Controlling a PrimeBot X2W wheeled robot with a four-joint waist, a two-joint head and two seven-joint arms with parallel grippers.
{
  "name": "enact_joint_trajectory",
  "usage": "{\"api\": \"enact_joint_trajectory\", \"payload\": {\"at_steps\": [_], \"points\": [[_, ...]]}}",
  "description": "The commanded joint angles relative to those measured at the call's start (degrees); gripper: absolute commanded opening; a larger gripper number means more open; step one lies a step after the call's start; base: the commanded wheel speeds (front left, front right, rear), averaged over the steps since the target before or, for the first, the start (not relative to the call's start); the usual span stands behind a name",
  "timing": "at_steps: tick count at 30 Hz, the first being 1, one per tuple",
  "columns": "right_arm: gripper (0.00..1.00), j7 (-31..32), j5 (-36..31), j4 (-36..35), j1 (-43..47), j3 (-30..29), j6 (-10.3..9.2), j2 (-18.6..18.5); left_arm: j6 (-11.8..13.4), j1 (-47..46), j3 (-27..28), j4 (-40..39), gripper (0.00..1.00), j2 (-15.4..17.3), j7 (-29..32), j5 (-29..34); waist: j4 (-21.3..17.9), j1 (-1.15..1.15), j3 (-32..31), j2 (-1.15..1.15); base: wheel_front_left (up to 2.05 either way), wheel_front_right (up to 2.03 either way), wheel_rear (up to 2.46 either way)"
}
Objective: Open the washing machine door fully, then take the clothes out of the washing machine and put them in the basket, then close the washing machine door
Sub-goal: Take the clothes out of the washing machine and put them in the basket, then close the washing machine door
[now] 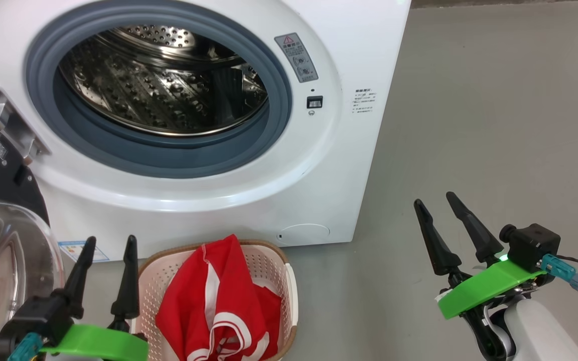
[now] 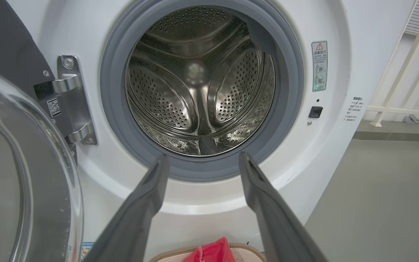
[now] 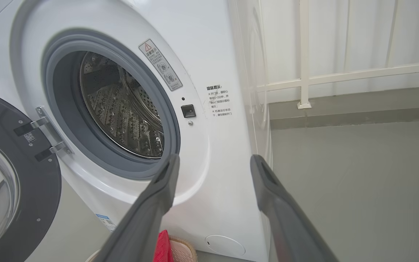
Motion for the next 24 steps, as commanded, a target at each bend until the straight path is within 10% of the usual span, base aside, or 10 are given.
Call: {"api": "enact_joint_trajectory", "payload": {"at_steps": [1,24], "points": [[1.0,-0.3,-0.2,-1.7,0.4,0.9,0.09,-0.5,0.9,-0.4,2.5,-2.7,1.0,1.7,-0.4,-0.1,0.0,0.0,-0.3,0.0,0.0,0.0,0.0],[1.0,-0.3,-1.2,-2.5,0.9,1.4,0.09,-1.8,2.6,3.2,3.2,-6.0,1.0,1.0,-0.5,-0.9,0.2,0.0,-1.7,0.0,0.0,0.0,0.0]]}}
